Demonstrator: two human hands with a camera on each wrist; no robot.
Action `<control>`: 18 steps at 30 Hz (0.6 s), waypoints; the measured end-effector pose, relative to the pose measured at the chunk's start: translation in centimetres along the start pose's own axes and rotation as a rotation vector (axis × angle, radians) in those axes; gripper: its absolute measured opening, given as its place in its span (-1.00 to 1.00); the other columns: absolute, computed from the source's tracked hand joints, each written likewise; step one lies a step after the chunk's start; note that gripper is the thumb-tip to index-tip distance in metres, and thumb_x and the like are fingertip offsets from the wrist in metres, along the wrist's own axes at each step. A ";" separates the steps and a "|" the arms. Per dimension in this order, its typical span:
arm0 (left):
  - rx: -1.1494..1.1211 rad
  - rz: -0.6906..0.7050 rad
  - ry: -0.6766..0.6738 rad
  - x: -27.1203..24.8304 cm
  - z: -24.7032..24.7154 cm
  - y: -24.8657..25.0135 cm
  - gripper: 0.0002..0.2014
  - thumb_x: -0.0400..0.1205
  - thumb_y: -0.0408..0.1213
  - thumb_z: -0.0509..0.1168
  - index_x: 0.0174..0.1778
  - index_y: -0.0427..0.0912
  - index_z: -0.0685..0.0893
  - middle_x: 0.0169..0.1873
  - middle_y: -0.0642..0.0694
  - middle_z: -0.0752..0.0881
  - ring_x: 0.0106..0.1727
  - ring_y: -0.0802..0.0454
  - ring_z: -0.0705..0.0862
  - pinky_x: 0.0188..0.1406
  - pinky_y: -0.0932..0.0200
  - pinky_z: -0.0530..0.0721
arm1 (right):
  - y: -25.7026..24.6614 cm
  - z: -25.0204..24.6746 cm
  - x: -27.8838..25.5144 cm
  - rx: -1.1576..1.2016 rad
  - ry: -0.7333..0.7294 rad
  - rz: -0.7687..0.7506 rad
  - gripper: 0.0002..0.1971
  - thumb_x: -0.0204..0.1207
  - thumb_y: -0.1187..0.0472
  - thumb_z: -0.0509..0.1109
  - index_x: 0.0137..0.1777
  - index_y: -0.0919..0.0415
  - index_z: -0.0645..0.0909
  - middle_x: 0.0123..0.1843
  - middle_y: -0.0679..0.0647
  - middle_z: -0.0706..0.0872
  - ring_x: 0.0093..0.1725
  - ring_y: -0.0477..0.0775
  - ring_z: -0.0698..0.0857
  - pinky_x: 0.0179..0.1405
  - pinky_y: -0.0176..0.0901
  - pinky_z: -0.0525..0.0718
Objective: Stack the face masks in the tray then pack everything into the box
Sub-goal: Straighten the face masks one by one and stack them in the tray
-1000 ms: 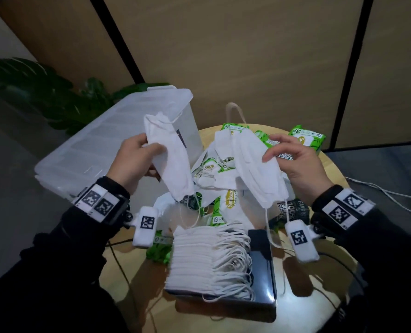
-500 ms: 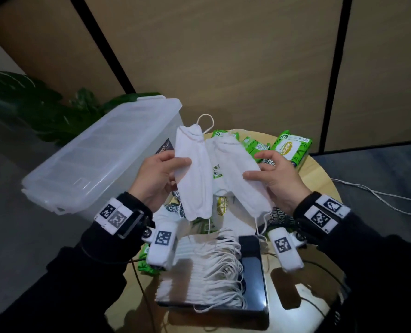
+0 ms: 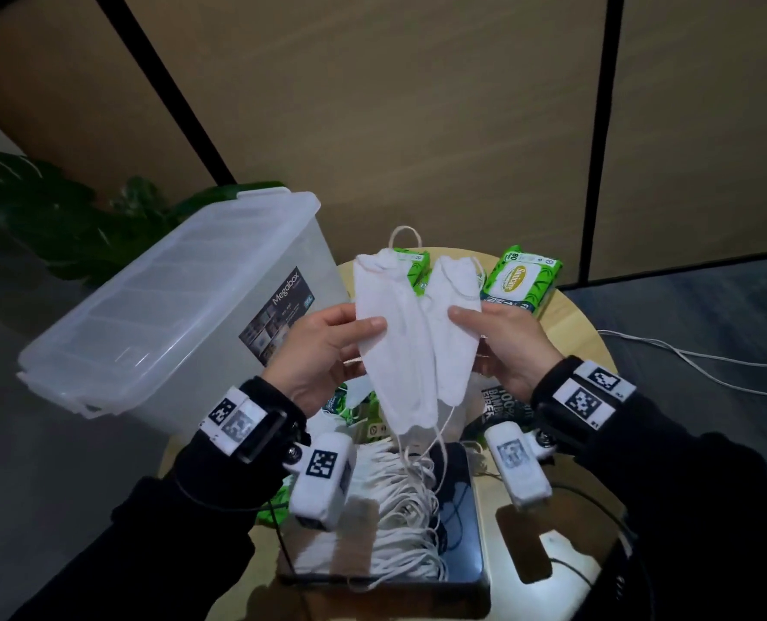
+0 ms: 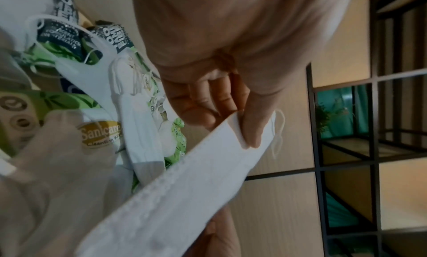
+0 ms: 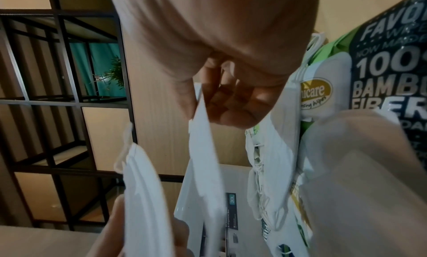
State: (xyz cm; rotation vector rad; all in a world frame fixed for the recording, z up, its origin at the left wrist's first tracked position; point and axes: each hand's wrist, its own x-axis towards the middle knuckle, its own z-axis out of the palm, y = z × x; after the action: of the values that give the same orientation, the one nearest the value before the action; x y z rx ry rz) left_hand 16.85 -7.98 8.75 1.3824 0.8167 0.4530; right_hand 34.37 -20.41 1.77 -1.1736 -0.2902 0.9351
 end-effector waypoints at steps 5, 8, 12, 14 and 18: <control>-0.030 0.123 -0.013 -0.1 0.4 0.9 -0.84 0.76 -0.34 0.30 0.16 -0.18 0.78 0.14 -0.13 0.85 0.08 -0.07 0.80 0.06 -0.05 0.77 | -0.3 0.0 -0.2 -0.102 0.017 0.000 -0.94 0.64 0.26 0.48 0.03 0.19 0.77 -0.12 0.15 0.86 -0.35 0.07 0.79 -0.55 -0.27 0.61; -0.057 0.229 -0.071 -0.4 0.4 2.8 -0.81 0.78 -0.32 0.26 0.06 -0.01 0.77 0.03 -0.03 0.83 -0.03 0.01 0.78 -0.10 -0.01 0.72 | -0.1 -0.3 0.0 -0.251 -0.074 -0.052 -0.84 0.71 0.20 0.42 0.21 0.19 0.74 0.07 0.21 0.88 -0.05 0.24 0.86 -0.15 0.00 0.80; 0.305 0.375 -0.258 -1.6 1.0 4.4 -0.96 0.59 -0.28 0.46 -0.11 -0.08 0.82 -0.16 -0.06 0.80 -0.19 0.08 0.71 -0.20 0.20 0.63 | 0.7 -0.5 -0.5 -0.464 -0.299 -0.114 -0.64 0.53 0.17 0.63 0.30 0.15 0.74 0.15 0.11 0.87 0.10 0.14 0.86 0.20 0.10 0.78; 0.619 0.429 -0.401 -1.7 1.2 4.7 -0.93 0.57 -0.24 0.55 -0.12 -0.13 0.84 -0.10 -0.10 0.79 -0.11 0.03 0.72 -0.07 0.11 0.63 | 0.7 -0.7 -0.5 -0.537 -0.406 -0.142 -0.84 0.54 0.25 0.61 0.08 0.14 0.76 0.01 0.10 0.85 0.00 0.04 0.80 0.15 0.04 0.79; 1.191 0.489 -0.594 -0.9 1.7 3.3 -0.91 0.58 -0.08 0.58 -0.12 0.03 0.85 0.44 0.07 0.56 0.51 0.21 0.51 0.53 0.21 0.40 | 0.3 -0.4 -1.4 -0.607 -0.531 -0.108 -0.83 0.56 0.26 0.59 -0.15 0.39 0.77 -0.27 0.05 0.70 -0.28 -0.08 0.57 -0.31 -0.16 0.46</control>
State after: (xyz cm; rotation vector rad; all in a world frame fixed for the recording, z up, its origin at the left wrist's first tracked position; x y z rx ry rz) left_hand 18.10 -9.30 12.16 2.6703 0.1768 -0.1717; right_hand 33.60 -21.72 1.73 -1.4180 -1.1150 1.0897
